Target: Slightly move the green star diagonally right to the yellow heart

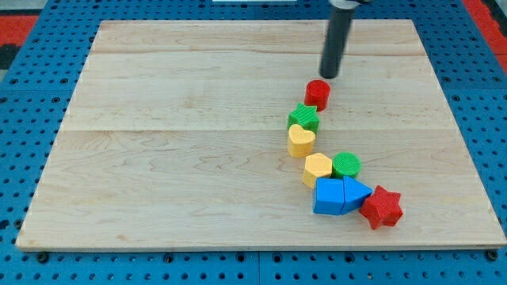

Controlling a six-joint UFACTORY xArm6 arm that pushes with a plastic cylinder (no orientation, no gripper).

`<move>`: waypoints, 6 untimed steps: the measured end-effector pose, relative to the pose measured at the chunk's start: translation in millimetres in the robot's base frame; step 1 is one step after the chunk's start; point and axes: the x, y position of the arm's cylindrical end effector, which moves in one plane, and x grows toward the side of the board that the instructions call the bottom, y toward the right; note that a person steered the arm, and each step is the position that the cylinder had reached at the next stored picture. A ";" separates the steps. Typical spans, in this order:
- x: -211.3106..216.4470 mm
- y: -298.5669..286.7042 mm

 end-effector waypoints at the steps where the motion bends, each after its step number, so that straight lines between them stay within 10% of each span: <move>1: 2.7 -20.9; 6: 104.3 -30.6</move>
